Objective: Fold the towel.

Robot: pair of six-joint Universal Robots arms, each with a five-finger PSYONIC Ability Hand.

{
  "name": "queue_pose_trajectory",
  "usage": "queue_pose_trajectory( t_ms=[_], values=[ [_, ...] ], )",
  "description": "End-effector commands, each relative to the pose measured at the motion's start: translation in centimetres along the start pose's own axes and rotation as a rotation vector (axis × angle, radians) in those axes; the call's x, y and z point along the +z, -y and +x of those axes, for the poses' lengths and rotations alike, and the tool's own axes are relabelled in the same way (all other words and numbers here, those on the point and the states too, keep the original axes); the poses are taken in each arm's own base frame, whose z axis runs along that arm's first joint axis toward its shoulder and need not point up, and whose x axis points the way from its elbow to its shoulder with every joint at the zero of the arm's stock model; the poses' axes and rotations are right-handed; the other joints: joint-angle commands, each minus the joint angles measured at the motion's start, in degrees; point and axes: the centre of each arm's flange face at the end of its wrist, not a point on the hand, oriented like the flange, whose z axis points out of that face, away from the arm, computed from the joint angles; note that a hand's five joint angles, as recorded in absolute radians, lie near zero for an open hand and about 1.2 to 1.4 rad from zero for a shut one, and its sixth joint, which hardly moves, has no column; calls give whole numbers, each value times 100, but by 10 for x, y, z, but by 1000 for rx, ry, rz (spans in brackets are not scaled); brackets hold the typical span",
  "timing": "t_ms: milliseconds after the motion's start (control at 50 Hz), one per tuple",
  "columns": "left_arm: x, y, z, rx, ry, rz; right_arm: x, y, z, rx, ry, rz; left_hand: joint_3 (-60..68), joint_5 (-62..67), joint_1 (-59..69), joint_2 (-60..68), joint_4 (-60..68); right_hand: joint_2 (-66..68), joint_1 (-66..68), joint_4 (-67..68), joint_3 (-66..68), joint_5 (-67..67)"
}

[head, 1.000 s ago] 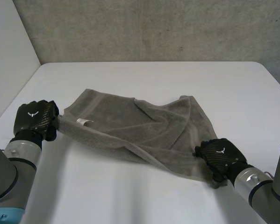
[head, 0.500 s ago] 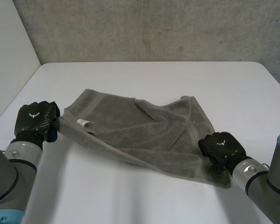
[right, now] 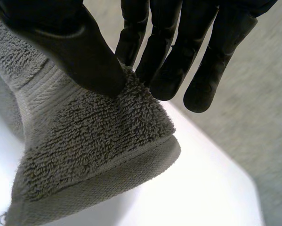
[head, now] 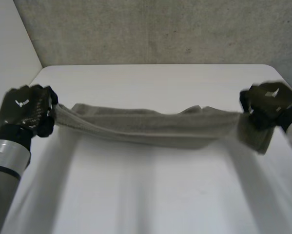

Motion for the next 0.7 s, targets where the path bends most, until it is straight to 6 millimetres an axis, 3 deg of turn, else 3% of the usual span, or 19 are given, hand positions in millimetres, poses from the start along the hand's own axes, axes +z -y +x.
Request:
queue_pose_trajectory(
  t_ms=[20,40,120,160,180,220,280,320,400,520,540,560,580,600,620,700],
  values=[
    [-10,26,-2,-24,-11,55,-19,46,34,-84,33,-15,1024,1106,1304,1024,1019,505,402,359,343,359],
    [-9,24,-2,-38,-13,43,-19,46,34,-84,33,-15,1024,1106,1304,1024,1019,505,402,359,343,359],
    [-3,6,0,-62,-19,-22,7,11,25,-130,153,-190,1024,1106,1304,1024,1019,505,402,359,343,359],
    [5,-30,6,-76,-32,-158,15,2,21,-153,181,-228,1024,1106,1304,1024,1019,505,402,359,343,359],
    [5,-30,6,-76,-32,-159,22,-6,16,-163,201,-255,1024,1106,1304,1024,1019,505,402,359,343,359],
    [11,-58,12,-76,-52,-268,28,-14,9,-159,216,-288,1024,1106,1304,1024,1019,505,402,359,343,359],
    [14,-70,14,-75,-58,-308,41,-28,-6,-168,247,-342,1024,1106,1304,1024,1019,505,402,359,343,359],
    [19,-88,17,-75,-63,-369,46,-34,-13,-172,266,-356,1024,1106,1304,1024,1019,505,402,359,343,359],
    [26,-96,18,-75,-66,-385,63,-52,-26,-179,289,-378,1024,1106,1304,1024,1019,505,402,359,343,359],
    [47,-90,17,-77,-58,-319,84,-53,-33,-180,247,-321,1024,1106,1304,1024,1019,505,402,359,343,359],
    [52,-88,17,-77,-55,-299,91,-50,-31,-170,209,-293,1024,1106,1304,1024,1019,-372,-475,-517,-534,-517],
    [52,-88,17,-77,-55,-299,97,-46,-27,-161,161,-257,1024,1106,1304,1024,1019,-2929,-3032,-3074,-3091,-3074],
    [55,-86,16,-77,-52,-282,97,-46,-27,-161,160,-257,1024,1106,1304,1024,1019,-2954,-3057,-3100,-3116,-3099],
    [58,-85,16,-76,-51,-268,103,-44,-24,-152,119,-222,1024,1106,1304,1024,1019,-4986,-5089,-5132,-5148,-5131],
    [58,-85,16,-76,-51,-268,106,-40,-20,-149,81,-181,1024,1106,1304,1024,1019,-6105,-6208,-6251,-6268,-6251],
    [64,-81,16,-70,-50,-225,103,-27,-13,-145,23,-108,1024,1106,1304,1024,1019,-6495,-6598,-6641,-6657,-6641]
  ],
)
